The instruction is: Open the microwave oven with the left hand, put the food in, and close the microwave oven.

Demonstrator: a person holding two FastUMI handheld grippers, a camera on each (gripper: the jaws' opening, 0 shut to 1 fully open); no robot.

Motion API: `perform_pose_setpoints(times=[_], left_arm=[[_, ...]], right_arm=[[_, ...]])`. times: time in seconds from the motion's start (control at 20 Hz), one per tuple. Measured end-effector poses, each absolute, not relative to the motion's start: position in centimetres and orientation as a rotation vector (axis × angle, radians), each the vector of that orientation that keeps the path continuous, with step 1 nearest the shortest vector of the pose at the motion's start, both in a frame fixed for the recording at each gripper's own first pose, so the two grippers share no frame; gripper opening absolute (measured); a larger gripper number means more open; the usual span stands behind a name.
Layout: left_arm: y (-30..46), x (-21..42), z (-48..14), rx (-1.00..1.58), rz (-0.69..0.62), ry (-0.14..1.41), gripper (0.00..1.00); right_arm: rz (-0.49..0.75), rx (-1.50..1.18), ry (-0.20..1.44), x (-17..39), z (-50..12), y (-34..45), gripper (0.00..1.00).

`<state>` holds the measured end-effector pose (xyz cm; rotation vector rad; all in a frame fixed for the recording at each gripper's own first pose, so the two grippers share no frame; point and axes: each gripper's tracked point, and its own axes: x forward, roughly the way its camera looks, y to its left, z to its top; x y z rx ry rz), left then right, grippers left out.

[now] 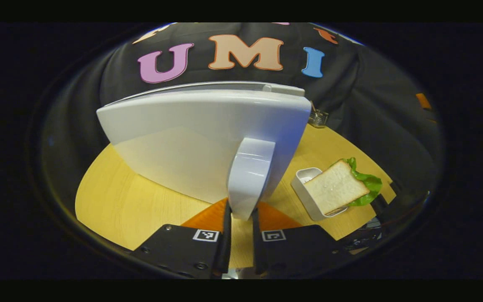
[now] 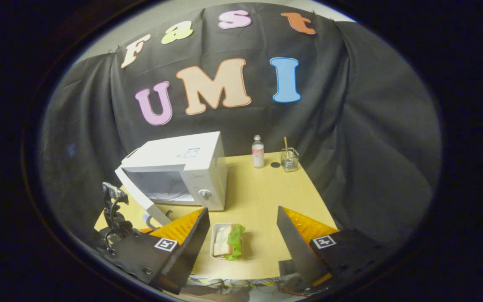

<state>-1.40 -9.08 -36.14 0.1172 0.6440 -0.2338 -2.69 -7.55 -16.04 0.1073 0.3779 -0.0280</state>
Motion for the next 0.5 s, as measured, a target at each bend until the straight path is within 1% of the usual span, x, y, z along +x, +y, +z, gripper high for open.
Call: perform_pose_setpoints(times=[0.05,0.15,0.2,0.25,0.3,0.4,0.45,0.5], left_arm=[[-8.5,-1.9,-36.1,0.112,-0.211,0.647,0.23],[-7.5,-3.0,-36.1,0.079,-0.17,0.65,0.25],[-6.9,-3.5,-35.9,0.062,-0.149,0.65,0.25],[-6.2,-4.1,-35.9,0.049,-0.122,0.65,0.27],[-5.3,-4.5,-35.6,0.042,-0.095,0.64,0.27],[-3.1,-4.9,-35.1,0.051,-0.02,0.614,0.39],[-2.2,-5.4,-34.9,0.046,0.006,0.609,0.59],[-1.2,-5.6,-34.6,0.034,0.033,0.604,0.69]], right_arm=[[-0.015,0.103,0.379,-2.6,-16.1,-7.5,0.94],[0.013,0.09,0.378,-2.4,-16.3,-7.5,0.94],[0.025,0.086,0.377,-2.3,-16.4,-7.6,1.0],[0.04,0.083,0.379,-2.2,-16.5,-7.5,0.94],[0.054,0.082,0.379,-2.1,-16.6,-7.5,0.94],[0.08,0.075,0.382,-1.7,-16.9,-7.4,0.94],[0.088,0.068,0.384,-1.7,-17.0,-7.4,0.94],[0.094,0.061,0.383,-1.6,-17.0,-7.4,0.94]])
